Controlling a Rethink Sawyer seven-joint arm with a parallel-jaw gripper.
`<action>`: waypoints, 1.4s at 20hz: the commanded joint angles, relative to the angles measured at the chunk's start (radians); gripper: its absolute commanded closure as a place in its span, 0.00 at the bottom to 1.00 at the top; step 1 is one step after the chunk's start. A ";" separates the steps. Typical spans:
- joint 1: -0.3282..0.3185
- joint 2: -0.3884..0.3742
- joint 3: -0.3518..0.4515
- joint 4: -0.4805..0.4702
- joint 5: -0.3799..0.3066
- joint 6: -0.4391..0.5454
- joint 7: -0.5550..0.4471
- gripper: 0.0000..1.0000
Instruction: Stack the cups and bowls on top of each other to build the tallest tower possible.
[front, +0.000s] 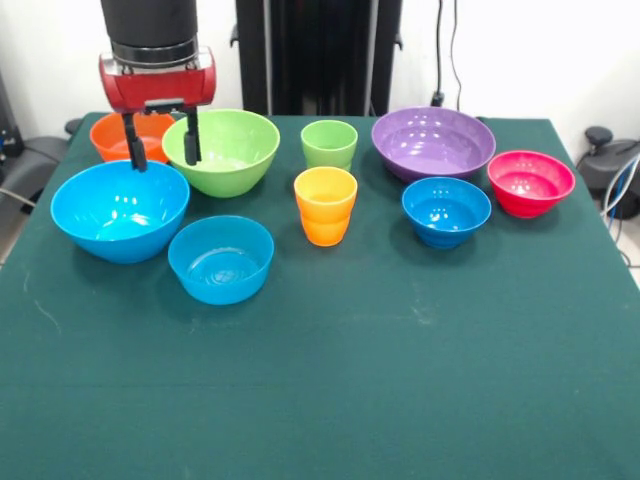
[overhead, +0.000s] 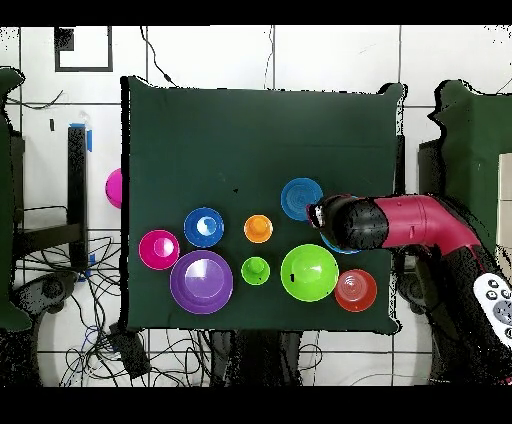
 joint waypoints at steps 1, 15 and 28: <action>0.007 0.091 0.016 0.076 -0.112 -0.050 -0.188 0.00; 0.019 0.194 0.010 0.048 -0.164 -0.137 -0.139 0.00; 0.032 0.196 0.002 0.047 -0.185 -0.153 -0.113 0.00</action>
